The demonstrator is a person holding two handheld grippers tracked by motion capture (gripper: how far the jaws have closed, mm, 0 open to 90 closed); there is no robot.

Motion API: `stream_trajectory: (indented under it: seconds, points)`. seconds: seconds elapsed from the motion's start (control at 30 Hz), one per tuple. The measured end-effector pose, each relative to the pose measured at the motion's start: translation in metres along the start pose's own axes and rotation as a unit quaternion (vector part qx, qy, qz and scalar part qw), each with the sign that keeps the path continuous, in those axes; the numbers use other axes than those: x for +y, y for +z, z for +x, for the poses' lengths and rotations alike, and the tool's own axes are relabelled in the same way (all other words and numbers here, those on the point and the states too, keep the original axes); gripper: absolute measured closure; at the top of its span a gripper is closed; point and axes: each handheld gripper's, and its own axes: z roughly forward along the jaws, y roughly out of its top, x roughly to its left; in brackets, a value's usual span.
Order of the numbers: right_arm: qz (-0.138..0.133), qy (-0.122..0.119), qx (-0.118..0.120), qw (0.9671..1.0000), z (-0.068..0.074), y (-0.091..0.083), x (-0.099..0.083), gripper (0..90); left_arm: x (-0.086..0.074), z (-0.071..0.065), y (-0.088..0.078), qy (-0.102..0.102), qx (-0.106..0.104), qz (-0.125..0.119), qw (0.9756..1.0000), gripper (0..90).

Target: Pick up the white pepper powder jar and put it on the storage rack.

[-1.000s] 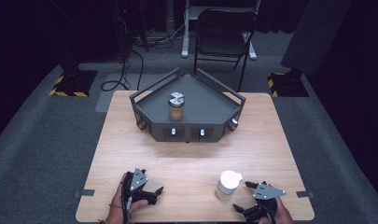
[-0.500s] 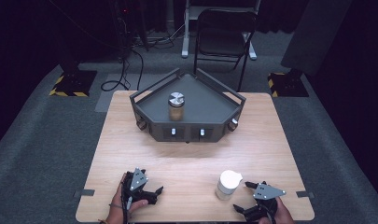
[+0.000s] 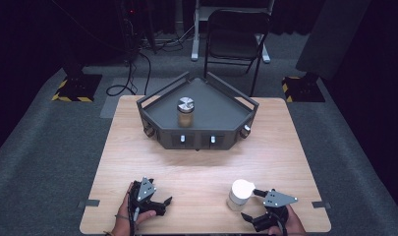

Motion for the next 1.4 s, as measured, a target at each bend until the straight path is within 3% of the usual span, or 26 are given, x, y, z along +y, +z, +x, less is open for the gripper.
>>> stream_trajectory:
  seconds: [0.47, 0.73, 1.2, 1.4]
  points:
    - [-0.031, 0.019, 0.018, 0.9992, -0.003, 0.005, 0.010, 2.1, 0.000, 0.000, 0.000, 0.000, 0.000, 0.000, 1.0000, 2.2]
    - [-0.044, 0.018, 0.027, 0.9985, -0.006, 0.010, 0.016, 6.8, 0.000, 0.000, 0.000, 0.000, 0.000, 0.000, 1.0000, 2.2]
    - [-0.072, 0.044, 0.049, 0.9952, -0.011, 0.019, 0.012, 12.1, 0.000, 0.000, 0.000, 0.000, 0.000, 0.000, 1.0000, 2.2]
    - [-0.086, 0.043, 0.059, 0.9936, -0.012, 0.021, 0.010, 19.7, 0.000, 0.000, 0.000, 0.000, 0.000, 0.000, 1.0000, 2.2]
